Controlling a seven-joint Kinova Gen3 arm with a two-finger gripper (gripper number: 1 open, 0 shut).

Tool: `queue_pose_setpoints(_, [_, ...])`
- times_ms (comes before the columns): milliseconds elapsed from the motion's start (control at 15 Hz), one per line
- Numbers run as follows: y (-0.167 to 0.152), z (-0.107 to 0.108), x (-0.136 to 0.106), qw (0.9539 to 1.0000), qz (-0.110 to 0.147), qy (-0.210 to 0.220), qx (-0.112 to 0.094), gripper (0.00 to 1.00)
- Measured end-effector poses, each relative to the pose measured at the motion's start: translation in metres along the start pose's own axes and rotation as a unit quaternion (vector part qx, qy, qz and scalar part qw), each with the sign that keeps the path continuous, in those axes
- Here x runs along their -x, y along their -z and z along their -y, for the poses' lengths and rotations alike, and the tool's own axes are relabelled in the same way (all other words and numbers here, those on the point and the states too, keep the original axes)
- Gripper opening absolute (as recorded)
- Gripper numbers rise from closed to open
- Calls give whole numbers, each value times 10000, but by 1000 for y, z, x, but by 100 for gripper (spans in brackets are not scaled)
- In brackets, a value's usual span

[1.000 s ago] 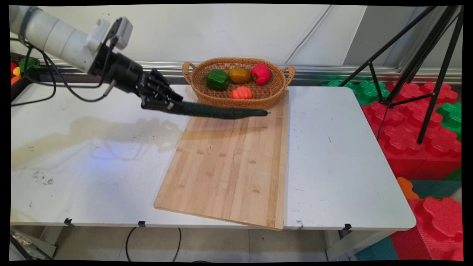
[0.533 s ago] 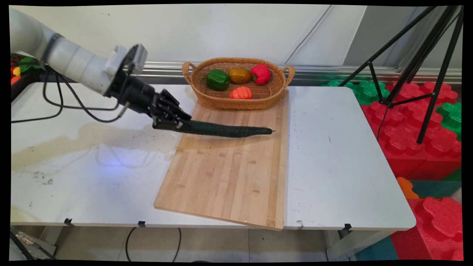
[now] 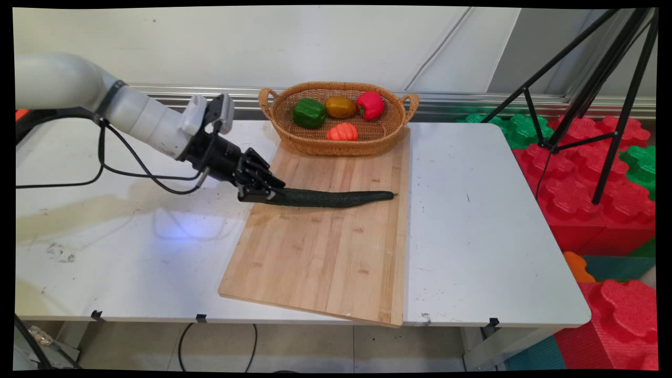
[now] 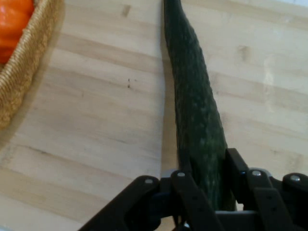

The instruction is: Place the picked object on the cutting board

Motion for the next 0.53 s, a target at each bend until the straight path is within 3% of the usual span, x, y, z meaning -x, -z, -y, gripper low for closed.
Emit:
queue_pose_setpoints(133, [-10,1,4,10000,28,8,-6,0])
queue_pose_setpoints(200, [-13,2,6,10000,38,1,-6,100])
queue_pose_setpoints(533, [-19,6,8,10000,43,-87,-18,100])
